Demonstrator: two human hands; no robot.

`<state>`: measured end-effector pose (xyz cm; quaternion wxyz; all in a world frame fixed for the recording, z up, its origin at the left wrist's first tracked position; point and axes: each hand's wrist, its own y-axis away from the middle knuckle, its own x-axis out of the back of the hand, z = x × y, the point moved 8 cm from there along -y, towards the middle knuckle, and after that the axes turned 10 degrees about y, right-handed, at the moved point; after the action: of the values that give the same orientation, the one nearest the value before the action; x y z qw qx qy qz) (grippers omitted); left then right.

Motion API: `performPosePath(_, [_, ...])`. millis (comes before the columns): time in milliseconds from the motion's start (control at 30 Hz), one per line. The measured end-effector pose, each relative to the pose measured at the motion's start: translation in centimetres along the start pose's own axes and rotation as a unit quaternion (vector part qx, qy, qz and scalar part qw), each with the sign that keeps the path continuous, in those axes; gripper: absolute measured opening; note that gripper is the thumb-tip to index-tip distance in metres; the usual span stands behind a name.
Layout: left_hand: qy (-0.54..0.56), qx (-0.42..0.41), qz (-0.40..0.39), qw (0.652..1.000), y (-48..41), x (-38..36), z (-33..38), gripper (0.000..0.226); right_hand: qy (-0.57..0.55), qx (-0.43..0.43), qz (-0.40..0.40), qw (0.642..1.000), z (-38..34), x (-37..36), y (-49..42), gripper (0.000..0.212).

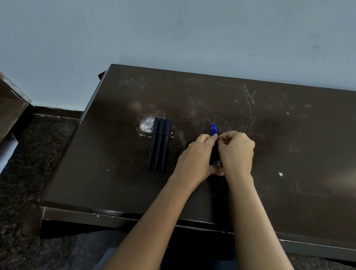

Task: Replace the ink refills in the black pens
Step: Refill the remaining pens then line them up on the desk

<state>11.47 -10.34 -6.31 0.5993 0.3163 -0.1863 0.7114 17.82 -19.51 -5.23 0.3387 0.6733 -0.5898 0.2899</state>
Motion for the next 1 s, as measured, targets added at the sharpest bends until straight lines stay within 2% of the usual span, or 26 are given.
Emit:
performPosePath(467, [-0.011,-0.016,0.017,1.0,0.05,0.21,0.33,0.075,-0.003,0.001,0.002,1.0,0.08,-0.17,-0.17,0.016])
performPosePath(1000, [-0.017,-0.02,0.013,1.0,0.28,0.55,0.69,0.069,-0.013,0.003,0.005,1.0,0.22,-0.29,-0.34,0.018])
